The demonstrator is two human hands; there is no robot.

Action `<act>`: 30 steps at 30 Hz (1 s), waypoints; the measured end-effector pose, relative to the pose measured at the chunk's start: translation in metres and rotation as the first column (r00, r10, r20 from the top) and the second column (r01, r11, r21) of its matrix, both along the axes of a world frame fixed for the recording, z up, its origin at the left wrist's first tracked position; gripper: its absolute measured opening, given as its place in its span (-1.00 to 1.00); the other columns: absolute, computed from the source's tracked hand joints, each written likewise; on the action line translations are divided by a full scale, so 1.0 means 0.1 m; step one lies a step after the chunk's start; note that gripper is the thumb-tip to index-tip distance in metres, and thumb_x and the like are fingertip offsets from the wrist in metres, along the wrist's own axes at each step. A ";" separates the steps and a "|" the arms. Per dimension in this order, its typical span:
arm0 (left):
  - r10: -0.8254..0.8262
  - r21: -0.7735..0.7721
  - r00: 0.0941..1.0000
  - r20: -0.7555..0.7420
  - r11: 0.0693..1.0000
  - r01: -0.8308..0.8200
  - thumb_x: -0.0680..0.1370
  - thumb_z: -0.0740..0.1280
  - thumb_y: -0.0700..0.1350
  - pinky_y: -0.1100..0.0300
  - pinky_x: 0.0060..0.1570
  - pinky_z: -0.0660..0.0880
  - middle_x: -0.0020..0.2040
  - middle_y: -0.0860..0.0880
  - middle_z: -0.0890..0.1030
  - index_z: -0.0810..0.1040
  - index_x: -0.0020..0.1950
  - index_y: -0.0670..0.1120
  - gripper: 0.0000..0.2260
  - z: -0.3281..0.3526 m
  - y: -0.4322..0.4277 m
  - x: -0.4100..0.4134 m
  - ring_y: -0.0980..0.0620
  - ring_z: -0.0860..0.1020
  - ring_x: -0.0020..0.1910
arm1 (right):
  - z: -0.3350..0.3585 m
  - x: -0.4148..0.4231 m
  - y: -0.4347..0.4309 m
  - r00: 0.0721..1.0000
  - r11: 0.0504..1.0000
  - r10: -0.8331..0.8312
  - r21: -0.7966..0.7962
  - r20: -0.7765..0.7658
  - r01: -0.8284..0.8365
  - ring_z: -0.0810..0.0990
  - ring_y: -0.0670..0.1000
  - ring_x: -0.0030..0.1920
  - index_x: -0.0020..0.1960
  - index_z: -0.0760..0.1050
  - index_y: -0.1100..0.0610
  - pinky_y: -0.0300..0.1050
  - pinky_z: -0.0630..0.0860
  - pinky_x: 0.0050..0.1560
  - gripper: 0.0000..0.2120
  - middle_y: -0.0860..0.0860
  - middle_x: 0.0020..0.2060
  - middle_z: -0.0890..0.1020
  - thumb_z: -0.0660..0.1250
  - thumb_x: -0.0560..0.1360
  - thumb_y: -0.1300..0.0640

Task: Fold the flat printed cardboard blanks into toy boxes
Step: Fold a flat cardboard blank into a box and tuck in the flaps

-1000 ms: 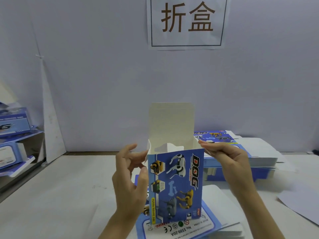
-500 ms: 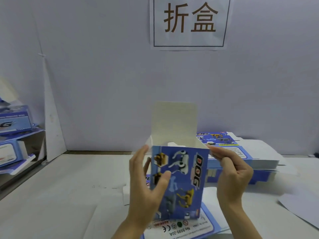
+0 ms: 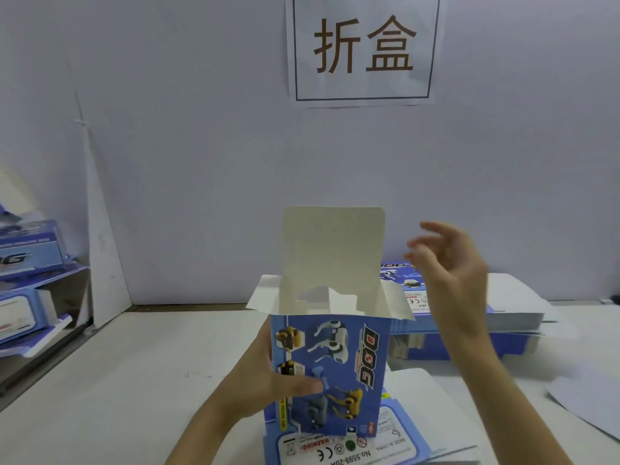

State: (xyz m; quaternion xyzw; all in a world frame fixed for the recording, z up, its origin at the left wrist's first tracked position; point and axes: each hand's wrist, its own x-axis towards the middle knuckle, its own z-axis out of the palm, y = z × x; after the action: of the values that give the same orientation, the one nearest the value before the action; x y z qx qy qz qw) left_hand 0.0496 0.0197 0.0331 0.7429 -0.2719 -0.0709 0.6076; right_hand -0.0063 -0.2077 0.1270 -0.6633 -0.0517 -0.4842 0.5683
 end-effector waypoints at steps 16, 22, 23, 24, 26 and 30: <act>0.038 -0.020 0.997 -0.073 0.999 -0.039 0.10 0.63 0.12 0.38 -0.27 0.54 -0.02 0.34 0.63 0.39 0.19 0.12 -0.26 -0.08 -0.03 0.05 0.28 0.62 -0.01 | -0.06 0.92 -0.10 0.315 0.955 0.247 0.174 -0.916 -0.241 0.60 0.07 -0.37 0.03 0.47 0.26 -0.06 0.62 0.00 -0.84 0.14 -0.32 0.61 0.25 0.60 0.15; 0.036 0.009 0.999 -0.019 0.999 -0.036 0.05 0.60 0.31 0.35 -0.16 0.55 0.10 0.38 0.56 0.33 0.25 0.32 -0.17 -0.09 -0.02 0.07 0.28 0.58 0.08 | 0.23 0.86 0.00 0.449 0.913 0.343 0.181 -0.825 -0.366 0.63 -0.11 -0.47 -0.15 0.49 0.14 -0.32 0.47 -0.52 -0.80 -0.01 -0.40 0.66 0.38 0.52 0.02; 0.036 0.013 0.999 -0.014 0.999 -0.036 0.04 0.59 0.33 0.35 -0.15 0.55 0.10 0.38 0.56 0.33 0.25 0.33 -0.16 -0.10 -0.02 0.08 0.28 0.58 0.09 | 0.28 0.88 -0.01 0.493 0.899 0.400 0.226 -0.773 -0.375 0.66 -0.06 -0.43 -0.10 0.52 0.17 -0.28 0.51 -0.50 -0.80 0.03 -0.38 0.69 0.41 0.50 0.04; 0.038 0.015 0.999 -0.010 0.999 -0.038 0.04 0.59 0.34 0.36 -0.15 0.55 0.10 0.39 0.56 0.33 0.25 0.33 -0.16 -0.10 -0.02 0.08 0.29 0.58 0.08 | 0.34 0.85 -0.01 0.525 0.861 0.484 0.275 -0.700 -0.428 0.69 -0.02 -0.37 -0.04 0.54 0.19 -0.23 0.55 -0.44 -0.83 0.04 -0.33 0.71 0.41 0.49 0.09; 0.041 0.006 0.999 -0.017 0.999 -0.041 0.04 0.59 0.32 0.37 -0.13 0.54 0.09 0.38 0.57 0.34 0.25 0.31 -0.16 -0.11 -0.01 0.09 0.27 0.58 0.08 | 0.38 0.84 -0.03 0.578 0.805 0.571 0.257 -0.583 -0.536 0.71 0.02 -0.25 0.02 0.57 0.19 -0.15 0.61 -0.33 -0.89 0.04 -0.22 0.72 0.37 0.51 0.21; 0.047 -0.003 0.998 -0.036 0.999 -0.047 0.15 0.60 0.17 0.40 -0.19 0.53 0.05 0.29 0.62 0.38 0.24 0.19 -0.27 -0.14 -0.04 0.08 0.24 0.60 0.06 | 0.36 0.82 -0.04 0.700 0.820 0.522 0.061 -0.488 -0.569 0.69 0.01 -0.20 0.01 0.63 0.08 -0.07 0.66 -0.17 -0.85 0.01 -0.18 0.71 0.34 0.51 0.26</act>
State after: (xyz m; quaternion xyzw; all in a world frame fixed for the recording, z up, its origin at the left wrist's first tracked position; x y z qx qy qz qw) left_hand 0.0578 0.0157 0.0191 0.7465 -0.2436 -0.0693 0.6153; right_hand 0.0759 -0.2118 0.1634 -0.7430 -0.1250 -0.1092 0.6483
